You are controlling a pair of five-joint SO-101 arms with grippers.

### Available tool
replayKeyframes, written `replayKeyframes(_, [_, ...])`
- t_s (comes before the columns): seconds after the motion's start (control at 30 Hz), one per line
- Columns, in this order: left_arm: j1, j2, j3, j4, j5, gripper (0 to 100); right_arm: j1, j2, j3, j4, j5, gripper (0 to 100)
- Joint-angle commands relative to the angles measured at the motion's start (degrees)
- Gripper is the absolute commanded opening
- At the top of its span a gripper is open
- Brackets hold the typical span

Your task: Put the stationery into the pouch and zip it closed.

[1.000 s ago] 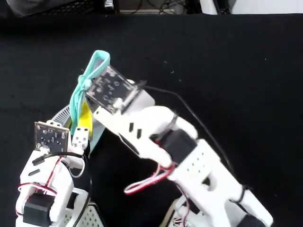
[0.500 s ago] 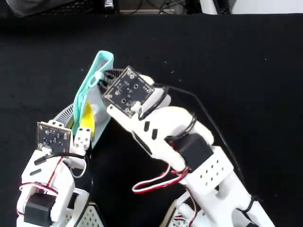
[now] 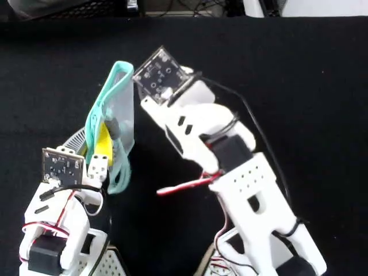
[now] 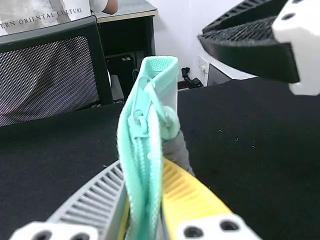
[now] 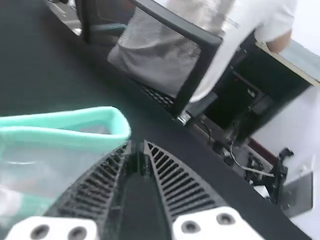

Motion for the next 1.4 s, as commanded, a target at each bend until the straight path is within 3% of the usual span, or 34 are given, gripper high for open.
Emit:
replayKeyframes(0.0, [-0.4, 0.4, 0.6, 0.2, -0.3, 3, -0.7, -1.3, -3.5, 5.4, -2.7, 1.6])
replayKeyframes(0.2, [-0.4, 0.4, 0.6, 0.2, -0.3, 3, -6.1, -7.9, -3.5, 10.9, -9.4, 18.2])
replayKeyframes(0.6, [-0.5, 0.4, 2.6, 0.3, 0.0, 3, -17.3, -1.7, -3.8, 10.7, -9.1, 15.7])
replayKeyframes(1.37, [-1.6, 0.4, 7.8, -0.4, -0.3, 3, -21.7, -8.7, -2.1, 10.3, -9.0, 15.2])
